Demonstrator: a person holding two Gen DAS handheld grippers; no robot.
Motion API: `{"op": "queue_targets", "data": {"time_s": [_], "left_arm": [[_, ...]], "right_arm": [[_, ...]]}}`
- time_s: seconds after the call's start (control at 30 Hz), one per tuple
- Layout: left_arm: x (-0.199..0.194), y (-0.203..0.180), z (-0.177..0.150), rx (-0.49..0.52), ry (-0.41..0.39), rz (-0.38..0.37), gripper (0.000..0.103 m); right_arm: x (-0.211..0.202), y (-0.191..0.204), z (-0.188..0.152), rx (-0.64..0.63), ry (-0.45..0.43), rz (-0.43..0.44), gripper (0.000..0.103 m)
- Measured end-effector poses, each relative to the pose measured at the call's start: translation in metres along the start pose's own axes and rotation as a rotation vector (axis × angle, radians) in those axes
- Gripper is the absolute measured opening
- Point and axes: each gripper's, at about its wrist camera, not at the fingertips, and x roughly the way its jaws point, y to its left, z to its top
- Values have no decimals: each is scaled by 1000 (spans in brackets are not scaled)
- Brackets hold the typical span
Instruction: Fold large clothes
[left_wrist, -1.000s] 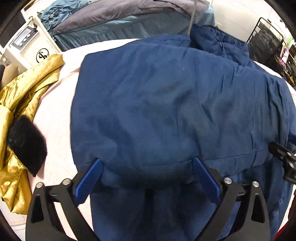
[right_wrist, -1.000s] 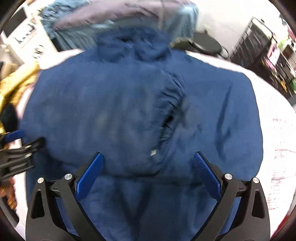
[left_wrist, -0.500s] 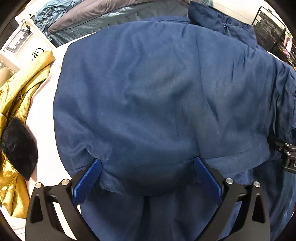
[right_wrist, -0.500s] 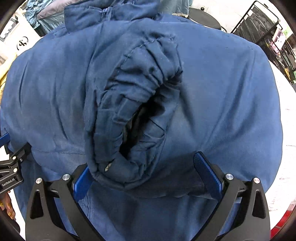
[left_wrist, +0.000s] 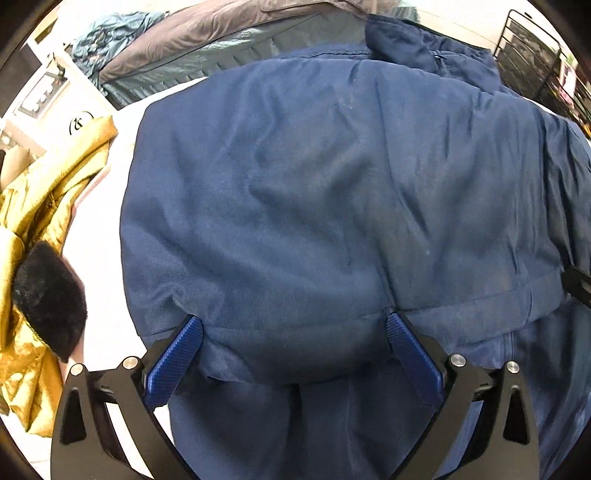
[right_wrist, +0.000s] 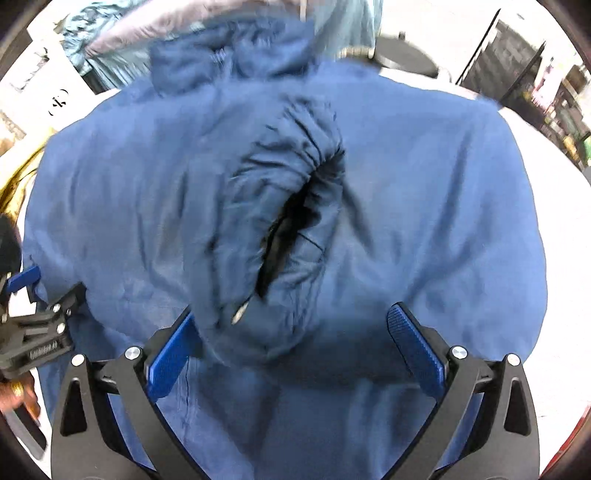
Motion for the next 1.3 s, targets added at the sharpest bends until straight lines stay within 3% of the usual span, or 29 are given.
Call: {"op": "queue_targets", "data": {"time_s": [0.07, 0.17, 0.33, 0.57, 0.87, 1.07, 1.3], "left_arm": [[-10, -2, -6, 13, -22, 4, 97], [-23, -6, -22, 22, -28, -54, 97], [-41, -9, -56, 26, -12, -141, 97], [-49, 2, -99, -1, 20, -179, 95], [-47, 52, -136, -62, 50, -153, 93], [-46, 83, -165, -69, 71, -161, 93], [-52, 120, -226, -106, 113, -191, 93]], "right_arm": [[-14, 0, -16, -28, -51, -10, 98], [-29, -3, -43, -62, -92, -16, 98], [-38, -23, -91, 2, -54, 17, 98], [-63, -58, -140, 118, -38, 11, 98], [-66, -100, -165, 264, -12, 43, 98], [-68, -126, -168, 266, 13, 55, 98], [-72, -162, -204, 343, 60, 115, 98]]}}
